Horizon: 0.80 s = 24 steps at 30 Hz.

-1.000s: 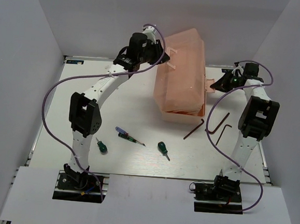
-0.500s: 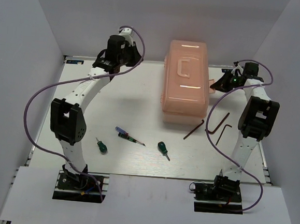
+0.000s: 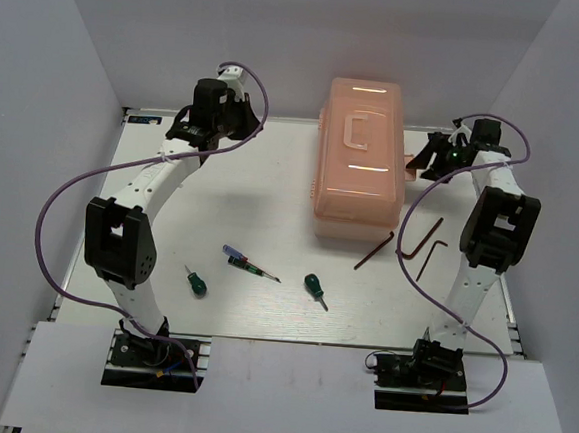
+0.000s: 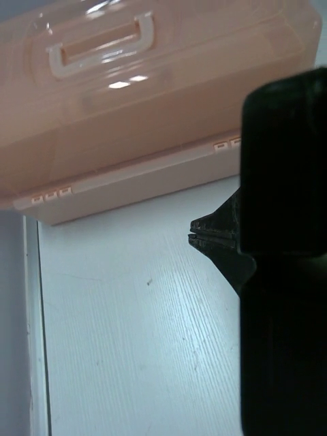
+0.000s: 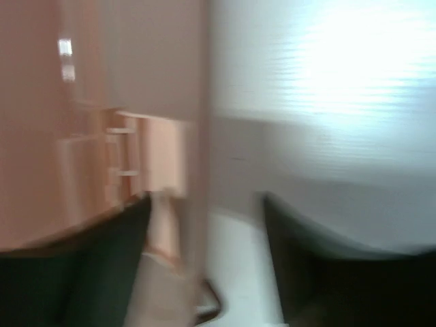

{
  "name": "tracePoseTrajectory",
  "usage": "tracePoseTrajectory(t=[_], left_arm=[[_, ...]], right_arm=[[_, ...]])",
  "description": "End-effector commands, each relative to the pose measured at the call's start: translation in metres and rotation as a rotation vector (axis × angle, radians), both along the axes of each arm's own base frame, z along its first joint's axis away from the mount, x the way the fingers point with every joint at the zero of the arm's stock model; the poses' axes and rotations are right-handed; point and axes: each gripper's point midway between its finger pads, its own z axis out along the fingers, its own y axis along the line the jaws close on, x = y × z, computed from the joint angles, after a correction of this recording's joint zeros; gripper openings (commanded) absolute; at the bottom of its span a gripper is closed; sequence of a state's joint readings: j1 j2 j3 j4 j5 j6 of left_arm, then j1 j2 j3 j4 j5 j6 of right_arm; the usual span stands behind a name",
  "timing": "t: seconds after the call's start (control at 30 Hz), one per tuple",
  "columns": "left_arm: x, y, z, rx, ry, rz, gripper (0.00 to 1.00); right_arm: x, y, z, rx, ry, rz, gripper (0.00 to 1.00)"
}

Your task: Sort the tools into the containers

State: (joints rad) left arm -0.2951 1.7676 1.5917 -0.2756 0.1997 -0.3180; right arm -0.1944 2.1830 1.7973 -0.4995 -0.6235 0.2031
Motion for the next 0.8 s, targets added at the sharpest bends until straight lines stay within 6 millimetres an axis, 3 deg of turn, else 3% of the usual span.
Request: tracePoseTrajectory(t=[0.0,0.03,0.07,0.1,0.17,0.2,0.23,0.3,0.4,0.43,0.47,0.5,0.53,0.57,0.6,0.63,0.67,0.7,0.73,0.77], left_arm=[[-0.015,-0.013,0.042,-0.062,-0.094,-0.103,0.02],[-0.019,-0.019,0.041,-0.079,-0.095,-0.146,0.11],[-0.020,-0.022,0.041,-0.095,-0.095,-0.161,0.24],[-0.021,-0.024,0.040,-0.101,-0.101,-0.174,0.50],[-0.020,-0.033,0.042,-0.117,-0.112,-0.194,0.68],[-0.022,-0.036,0.044,-0.126,-0.120,-0.218,0.84],[-0.024,-0.044,0.041,-0.137,-0.112,-0.237,0.86],[-0.024,-0.054,0.037,-0.177,-0.099,-0.284,0.88],[-0.026,-0.066,0.045,-0.251,-0.112,-0.336,0.88],[-0.026,-0.069,0.037,-0.268,-0.097,-0.349,0.88],[-0.028,-0.077,0.033,-0.288,-0.089,-0.373,0.86],[-0.031,-0.083,0.048,-0.334,-0.125,-0.415,0.83],[-0.032,-0.087,0.040,-0.352,-0.108,-0.433,0.71],[-0.034,-0.092,0.036,-0.374,-0.094,-0.476,0.61],[-0.037,-0.100,0.041,-0.406,-0.107,-0.505,0.37],[-0.036,-0.102,0.041,-0.415,-0.106,-0.517,0.31],[-0.037,-0.110,0.033,-0.417,-0.084,-0.547,0.30],[-0.036,-0.112,0.037,-0.419,-0.094,-0.558,0.30],[-0.036,-0.117,0.038,-0.420,-0.095,-0.568,0.34],[-0.034,-0.118,0.037,-0.420,-0.095,-0.568,0.54]], right_arm=[[0.005,-0.047,0.023,-0.248,-0.097,-0.078,0.83],[-0.004,-0.056,0.050,-0.335,-0.173,-0.100,0.90],[-0.004,-0.065,0.061,-0.409,-0.223,-0.110,0.90],[-0.004,-0.063,0.071,-0.434,-0.271,-0.117,0.90],[-0.011,-0.071,0.127,-0.579,-0.427,-0.102,0.90],[-0.016,-0.065,0.152,-0.595,-0.486,-0.097,0.90],[-0.017,-0.062,0.167,-0.605,-0.526,-0.091,0.90],[-0.027,-0.034,0.208,-0.574,-0.642,-0.020,0.90],[-0.037,0.025,0.250,-0.411,-0.714,0.104,0.75],[-0.041,0.037,0.251,-0.361,-0.684,0.110,0.59],[-0.042,0.066,0.263,-0.306,-0.690,0.158,0.51],[-0.037,0.077,0.271,-0.241,-0.678,0.157,0.46],[-0.042,0.101,0.284,-0.206,-0.684,0.193,0.37],[-0.035,0.112,0.268,-0.148,-0.596,0.185,0.32],[-0.031,0.136,0.264,-0.114,-0.585,0.226,0.28],[-0.030,0.145,0.257,-0.099,-0.564,0.229,0.26],[-0.028,0.149,0.252,-0.101,-0.558,0.218,0.26],[-0.028,0.169,0.241,-0.086,-0.540,0.229,0.26],[-0.027,0.175,0.238,-0.078,-0.532,0.228,0.33],[-0.027,0.182,0.237,-0.063,-0.519,0.223,0.40]])
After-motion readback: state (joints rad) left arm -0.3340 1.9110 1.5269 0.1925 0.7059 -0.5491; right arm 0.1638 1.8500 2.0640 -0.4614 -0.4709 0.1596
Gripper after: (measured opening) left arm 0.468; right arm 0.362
